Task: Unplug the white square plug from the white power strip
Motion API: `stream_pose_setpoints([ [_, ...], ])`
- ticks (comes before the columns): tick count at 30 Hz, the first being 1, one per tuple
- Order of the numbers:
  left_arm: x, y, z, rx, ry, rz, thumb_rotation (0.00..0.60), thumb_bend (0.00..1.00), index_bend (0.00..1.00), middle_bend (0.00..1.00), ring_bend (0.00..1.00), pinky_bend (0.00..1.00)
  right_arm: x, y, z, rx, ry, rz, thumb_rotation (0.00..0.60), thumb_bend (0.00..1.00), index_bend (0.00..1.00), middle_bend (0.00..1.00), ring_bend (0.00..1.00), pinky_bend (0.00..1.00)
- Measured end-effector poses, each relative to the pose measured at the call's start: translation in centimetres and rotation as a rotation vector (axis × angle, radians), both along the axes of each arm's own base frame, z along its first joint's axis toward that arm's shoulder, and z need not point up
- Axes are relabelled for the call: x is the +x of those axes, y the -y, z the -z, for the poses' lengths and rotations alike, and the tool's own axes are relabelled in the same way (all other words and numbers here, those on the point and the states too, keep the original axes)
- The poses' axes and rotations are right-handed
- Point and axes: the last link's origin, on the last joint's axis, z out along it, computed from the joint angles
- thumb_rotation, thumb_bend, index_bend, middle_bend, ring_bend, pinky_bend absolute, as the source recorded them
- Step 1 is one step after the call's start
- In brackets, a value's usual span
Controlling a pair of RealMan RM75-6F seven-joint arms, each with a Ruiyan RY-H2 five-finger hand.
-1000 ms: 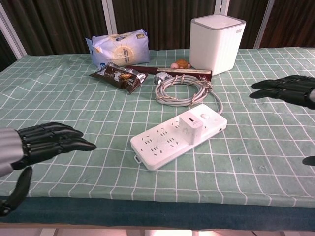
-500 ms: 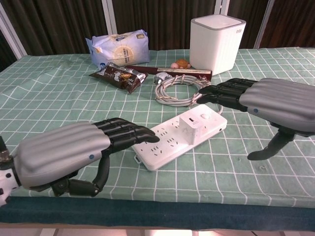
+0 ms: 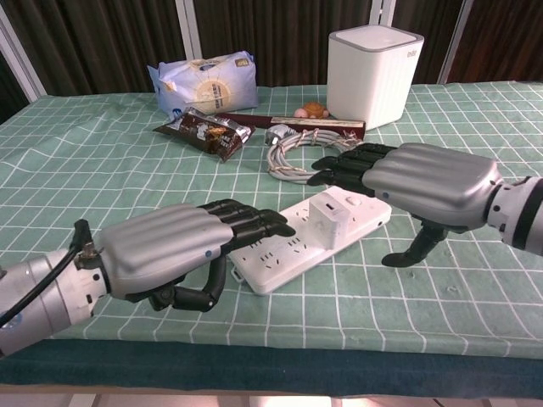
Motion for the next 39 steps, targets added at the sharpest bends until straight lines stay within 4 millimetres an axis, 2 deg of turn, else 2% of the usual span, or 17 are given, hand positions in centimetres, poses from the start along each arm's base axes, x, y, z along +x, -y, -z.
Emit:
stream_pose_setpoints([
  [10, -0.1, -1.1, 1.3, 0.011, -0.01, -0.017, 0.457, 0.99, 0.0, 0.04, 0.0, 0.03, 0.6, 1.0, 2.2, 0.018, -0.022, 0.006, 0.6, 0.31, 0.0, 0.02, 0.0, 0.0],
  [22, -0.3, -0.7, 2.5, -0.014, -0.042, -0.015, 0.486, 0.97, 0.0, 0.04, 0.0, 0.03, 1.8, 1.3, 4.0, 0.022, -0.016, 0.002, 0.6, 0.31, 0.03, 0.04, 0.0, 0.02],
  [34, -0.4, -0.7, 2.8, -0.009, -0.052, -0.013, 0.482, 0.96, 0.0, 0.04, 0.0, 0.03, 2.6, 1.4, 4.1, -0.001, -0.019, -0.018, 0.6, 0.36, 0.12, 0.1, 0.0, 0.04],
  [39, -0.7, -0.7, 2.8, -0.009, -0.06, -0.019, 0.486, 0.96, 0.0, 0.04, 0.0, 0.03, 2.6, 1.9, 4.4, -0.026, -0.051, -0.022, 0.6, 0.38, 0.23, 0.19, 0.01, 0.09],
])
